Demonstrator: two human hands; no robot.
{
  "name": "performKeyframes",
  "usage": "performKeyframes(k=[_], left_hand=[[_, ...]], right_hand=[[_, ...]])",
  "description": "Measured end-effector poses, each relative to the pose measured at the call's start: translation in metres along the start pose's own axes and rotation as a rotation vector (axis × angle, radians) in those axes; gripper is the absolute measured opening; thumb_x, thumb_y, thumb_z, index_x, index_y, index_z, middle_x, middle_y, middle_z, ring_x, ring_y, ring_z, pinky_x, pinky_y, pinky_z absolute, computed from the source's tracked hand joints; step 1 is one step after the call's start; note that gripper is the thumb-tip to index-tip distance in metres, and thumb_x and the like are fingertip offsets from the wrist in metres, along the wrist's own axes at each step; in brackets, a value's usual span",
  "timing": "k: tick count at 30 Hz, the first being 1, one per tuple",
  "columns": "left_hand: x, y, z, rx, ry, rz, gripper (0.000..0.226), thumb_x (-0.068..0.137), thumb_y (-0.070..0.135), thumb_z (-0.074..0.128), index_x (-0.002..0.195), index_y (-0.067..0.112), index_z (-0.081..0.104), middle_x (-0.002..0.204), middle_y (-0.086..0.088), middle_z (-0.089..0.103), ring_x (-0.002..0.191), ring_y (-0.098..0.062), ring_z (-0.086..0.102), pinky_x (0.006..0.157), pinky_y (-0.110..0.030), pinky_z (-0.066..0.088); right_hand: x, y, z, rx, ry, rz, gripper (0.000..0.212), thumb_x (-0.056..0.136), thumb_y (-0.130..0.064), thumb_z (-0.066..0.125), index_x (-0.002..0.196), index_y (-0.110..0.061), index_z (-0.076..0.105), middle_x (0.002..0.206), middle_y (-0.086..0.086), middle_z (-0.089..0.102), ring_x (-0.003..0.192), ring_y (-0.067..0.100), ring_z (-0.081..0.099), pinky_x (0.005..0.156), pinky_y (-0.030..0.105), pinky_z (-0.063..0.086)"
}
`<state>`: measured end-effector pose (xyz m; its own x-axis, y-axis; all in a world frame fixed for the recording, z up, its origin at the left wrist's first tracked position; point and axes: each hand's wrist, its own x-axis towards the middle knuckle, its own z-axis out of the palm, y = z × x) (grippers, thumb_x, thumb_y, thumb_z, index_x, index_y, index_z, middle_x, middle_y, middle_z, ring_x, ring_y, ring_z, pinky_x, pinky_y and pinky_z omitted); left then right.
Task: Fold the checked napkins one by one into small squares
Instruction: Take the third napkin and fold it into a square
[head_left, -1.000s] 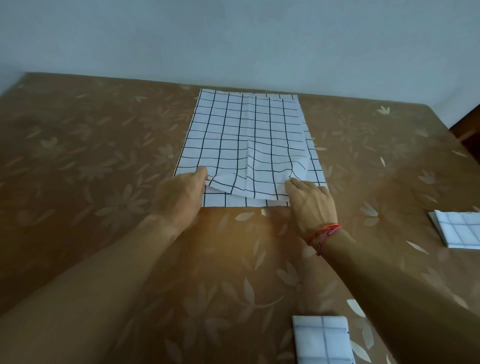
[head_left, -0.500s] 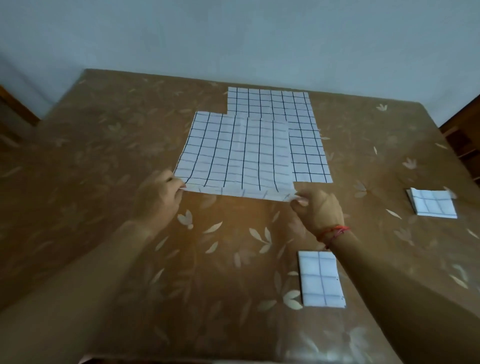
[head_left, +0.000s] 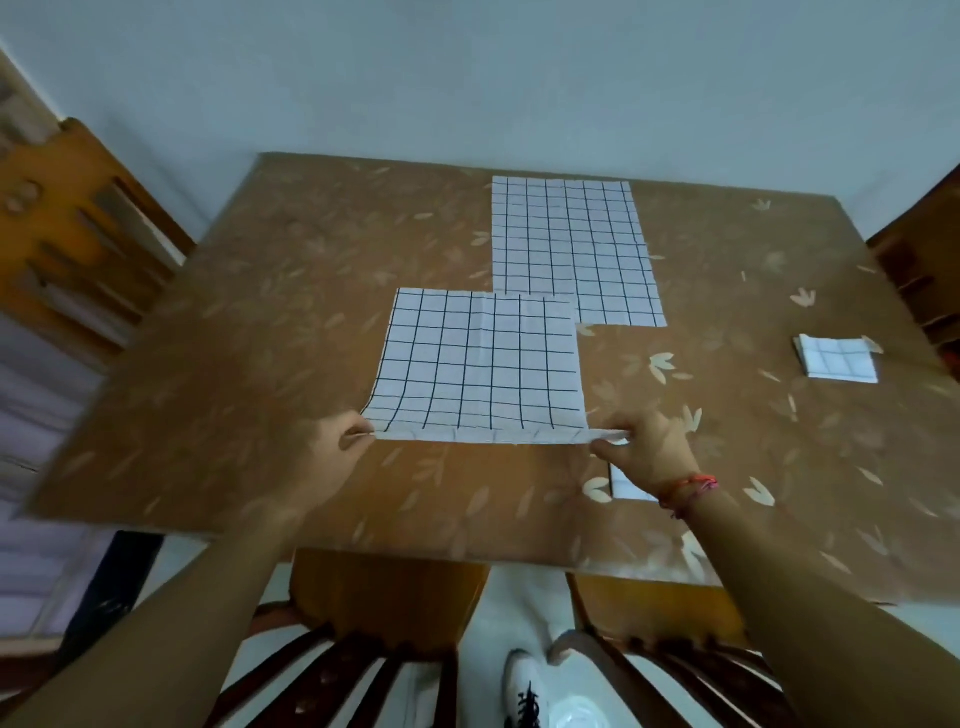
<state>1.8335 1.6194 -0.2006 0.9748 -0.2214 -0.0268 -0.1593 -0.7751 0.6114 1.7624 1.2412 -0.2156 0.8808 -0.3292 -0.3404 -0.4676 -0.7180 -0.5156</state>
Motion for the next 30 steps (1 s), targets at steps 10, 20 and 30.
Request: performKeyframes(k=[10,20,30], left_hand=[[-0.06,-0.016,-0.028,-0.093,-0.164,-0.053,0.011,0.083,0.013,0.07,0.072,0.01,0.07,0.064,-0.007,0.063,0.062,-0.015,0.057,0.052,-0.014,0.035],[-0.048,-0.017,-0.049,-0.179,-0.085,-0.043,0.028,0.081,0.023,0.066,0.067,0.0,0.058,0.06,-0.016,0.053,0.053,-0.006,0.042,0.05,-0.021,0.03],[0.001,-0.034,-0.017,-0.044,-0.045,-0.132,0.029,0.089,0.022,0.06,0.065,0.006,0.054,0.06,-0.017,0.053,0.052,-0.02,0.044,0.05,-0.03,0.03]], right_hand=[[-0.042,-0.004,0.005,0.042,-0.08,-0.077,0.014,0.069,-0.025,0.082,0.08,-0.023,0.073,0.071,-0.006,0.07,0.067,0.008,0.064,0.058,0.014,0.046],[-0.039,-0.028,-0.016,0.1,-0.047,-0.07,0.043,0.071,-0.023,0.082,0.047,-0.014,0.048,0.035,-0.009,0.047,0.038,0.003,0.045,0.043,0.014,0.033],[0.011,-0.038,-0.001,0.116,-0.008,-0.013,0.024,0.071,-0.028,0.081,0.088,-0.016,0.069,0.075,-0.002,0.066,0.071,0.016,0.064,0.055,0.019,0.042]])
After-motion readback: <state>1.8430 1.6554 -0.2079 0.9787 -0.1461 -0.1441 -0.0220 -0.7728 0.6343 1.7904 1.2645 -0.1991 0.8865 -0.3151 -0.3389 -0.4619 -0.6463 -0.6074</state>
